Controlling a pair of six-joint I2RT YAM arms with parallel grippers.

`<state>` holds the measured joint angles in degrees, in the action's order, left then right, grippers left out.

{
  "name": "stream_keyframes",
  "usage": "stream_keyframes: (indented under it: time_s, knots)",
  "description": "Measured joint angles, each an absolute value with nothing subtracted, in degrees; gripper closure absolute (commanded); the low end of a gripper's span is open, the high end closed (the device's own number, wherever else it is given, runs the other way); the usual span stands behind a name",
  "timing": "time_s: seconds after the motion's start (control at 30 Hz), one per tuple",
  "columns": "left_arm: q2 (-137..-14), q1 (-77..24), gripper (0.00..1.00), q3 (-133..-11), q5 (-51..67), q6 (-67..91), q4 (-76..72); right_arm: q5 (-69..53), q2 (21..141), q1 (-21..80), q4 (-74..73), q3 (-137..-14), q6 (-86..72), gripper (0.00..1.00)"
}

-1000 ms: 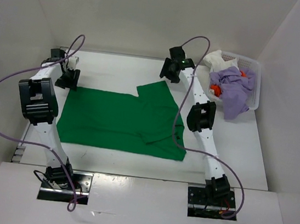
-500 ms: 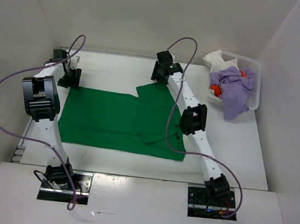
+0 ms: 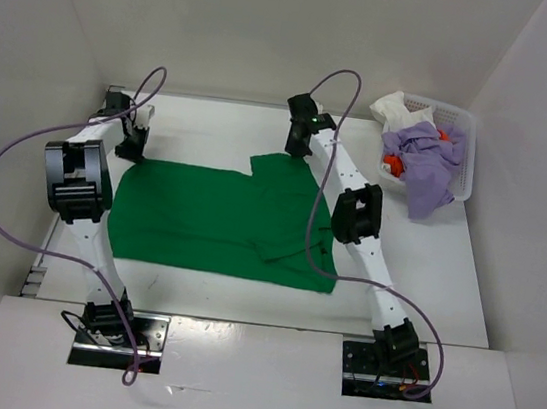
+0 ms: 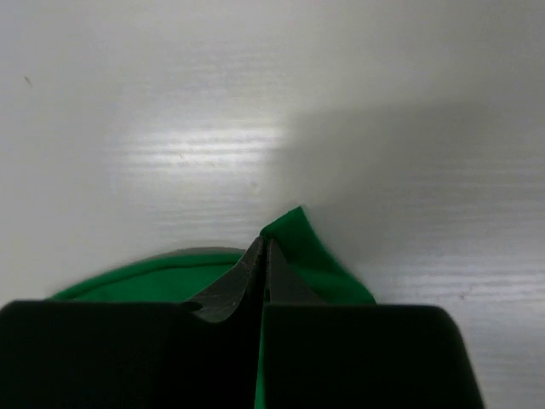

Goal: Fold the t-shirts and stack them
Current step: Grap the side of the flattened tshirt furthest away from the robot with both arms, then fold the other side of the tshirt into a rectangle

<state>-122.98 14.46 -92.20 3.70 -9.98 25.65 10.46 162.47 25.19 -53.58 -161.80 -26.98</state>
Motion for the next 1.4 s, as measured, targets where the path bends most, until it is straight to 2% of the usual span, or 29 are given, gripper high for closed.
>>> stream_keyframes:
  time_s: [0.27, 0.5, 0.73, 0.87, 1.03, 1.4]
  knots:
    - [-112.03, 14.39, 1.0, -80.64, 1.04, -16.62, 24.14, 10.63, 145.71, 27.4, -58.3, -137.49, -24.27, 1.0]
    - [-96.55, 13.02, 1.0, -69.1, -2.17, -24.12, 19.49, 7.86, 118.13, 31.68, -52.53, -103.31, -25.43, 1.0]
    - [-88.47, 11.77, 1.0, -60.07, -3.27, -28.05, 17.52, 5.61, 103.02, 32.91, -48.21, -81.71, -29.43, 1.0]
    - [-85.58, 11.64, 1.0, -55.64, -3.6, -28.53, 17.47, 4.34, 98.15, 33.52, -47.75, -74.11, -31.11, 1.0]
    - [-79.7, 11.29, 1.0, -51.44, -3.11, -30.09, 17.3, 3.36, 91.24, 35.03, -47.44, -70.17, -32.14, 1.0]
    - [-76.29, 10.09, 0.99, -43.68, -3.11, -36.05, 15.62, -1.15, 90.98, 39.48, -44.71, -66.35, -33.71, 1.0]
